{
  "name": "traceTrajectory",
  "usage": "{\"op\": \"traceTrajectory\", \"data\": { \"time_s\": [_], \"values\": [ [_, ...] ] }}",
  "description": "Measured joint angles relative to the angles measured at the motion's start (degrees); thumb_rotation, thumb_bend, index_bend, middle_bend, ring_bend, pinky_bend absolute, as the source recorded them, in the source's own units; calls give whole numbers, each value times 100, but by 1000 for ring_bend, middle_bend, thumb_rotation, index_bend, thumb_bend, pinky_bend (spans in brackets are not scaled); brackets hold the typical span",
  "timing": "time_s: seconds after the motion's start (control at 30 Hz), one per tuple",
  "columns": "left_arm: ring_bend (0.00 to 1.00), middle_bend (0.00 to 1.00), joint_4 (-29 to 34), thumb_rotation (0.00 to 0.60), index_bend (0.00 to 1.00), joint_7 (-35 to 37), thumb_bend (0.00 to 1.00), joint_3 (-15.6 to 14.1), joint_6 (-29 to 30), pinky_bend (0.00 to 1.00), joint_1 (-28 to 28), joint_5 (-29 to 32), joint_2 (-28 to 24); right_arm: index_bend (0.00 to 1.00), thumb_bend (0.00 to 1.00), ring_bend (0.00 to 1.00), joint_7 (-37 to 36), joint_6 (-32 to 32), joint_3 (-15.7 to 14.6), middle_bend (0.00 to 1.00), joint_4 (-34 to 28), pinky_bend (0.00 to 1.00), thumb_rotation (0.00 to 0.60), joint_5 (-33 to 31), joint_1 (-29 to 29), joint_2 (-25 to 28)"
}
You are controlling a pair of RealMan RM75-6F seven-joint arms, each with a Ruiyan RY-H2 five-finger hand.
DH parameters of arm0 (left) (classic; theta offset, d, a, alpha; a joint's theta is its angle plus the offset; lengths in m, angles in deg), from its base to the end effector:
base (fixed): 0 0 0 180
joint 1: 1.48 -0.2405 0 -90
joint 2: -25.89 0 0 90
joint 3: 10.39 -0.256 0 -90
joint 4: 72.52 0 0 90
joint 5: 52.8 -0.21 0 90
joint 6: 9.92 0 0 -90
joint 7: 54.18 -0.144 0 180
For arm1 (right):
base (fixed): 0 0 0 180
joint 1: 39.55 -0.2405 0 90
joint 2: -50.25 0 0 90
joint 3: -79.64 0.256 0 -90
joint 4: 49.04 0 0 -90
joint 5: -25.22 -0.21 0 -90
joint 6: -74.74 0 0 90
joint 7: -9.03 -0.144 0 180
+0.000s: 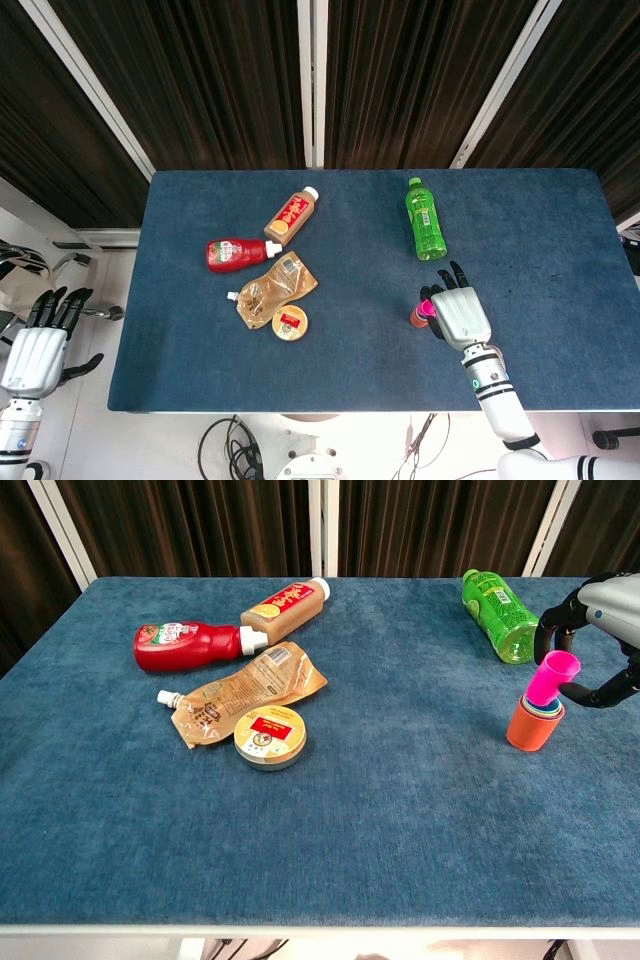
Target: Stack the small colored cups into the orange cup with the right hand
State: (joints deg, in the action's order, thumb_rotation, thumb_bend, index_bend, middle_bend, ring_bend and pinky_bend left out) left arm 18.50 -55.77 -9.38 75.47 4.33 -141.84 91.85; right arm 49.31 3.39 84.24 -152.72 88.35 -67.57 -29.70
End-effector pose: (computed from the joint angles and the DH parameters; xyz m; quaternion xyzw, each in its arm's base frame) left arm -0.3050 0.1792 0.1441 -0.6220 -0.3726 -0.3897 0.5679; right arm -0.1940 -0.2646 0.0362 0.7202 -0.3470 0.2955 0.5231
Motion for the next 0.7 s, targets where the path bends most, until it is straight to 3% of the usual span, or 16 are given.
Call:
{"op": "traceTrajectory", "data": {
  "time_s": [0.23,0.37,0.4,0.5,0.6,0.7],
  "values": [
    [0,97,21,600,82,14,135,-17,17,50,-21,1,-32,449,328,138,108,49,-22,474,32,0,600,-112,-24,-72],
    [0,97,26,600,81,25,135,-14,20,50,-17,-4,-41,54,294,1,113,67,-23,168,-51,0,600,-134,-31,-13],
    [0,97,24,600,81,26,135,-13,17,50,-14,-6,-40,11,277,0,85,53,-21,112,-72,0,600,-103,-26,6],
    [0,97,18,600,81,29,135,-7,0,50,1,-9,-34,0,230,0,-73,-6,-24,37,-168,0,600,64,14,112],
    [0,97,15,600,81,27,135,12,-16,50,27,-4,-11,0,157,0,-288,-126,-62,17,-307,0,600,301,113,307],
    [0,97,21,600,81,12,135,30,-37,50,52,5,5,0,155,0,-575,-362,-150,11,-408,0,600,623,308,546]
  ]
}}
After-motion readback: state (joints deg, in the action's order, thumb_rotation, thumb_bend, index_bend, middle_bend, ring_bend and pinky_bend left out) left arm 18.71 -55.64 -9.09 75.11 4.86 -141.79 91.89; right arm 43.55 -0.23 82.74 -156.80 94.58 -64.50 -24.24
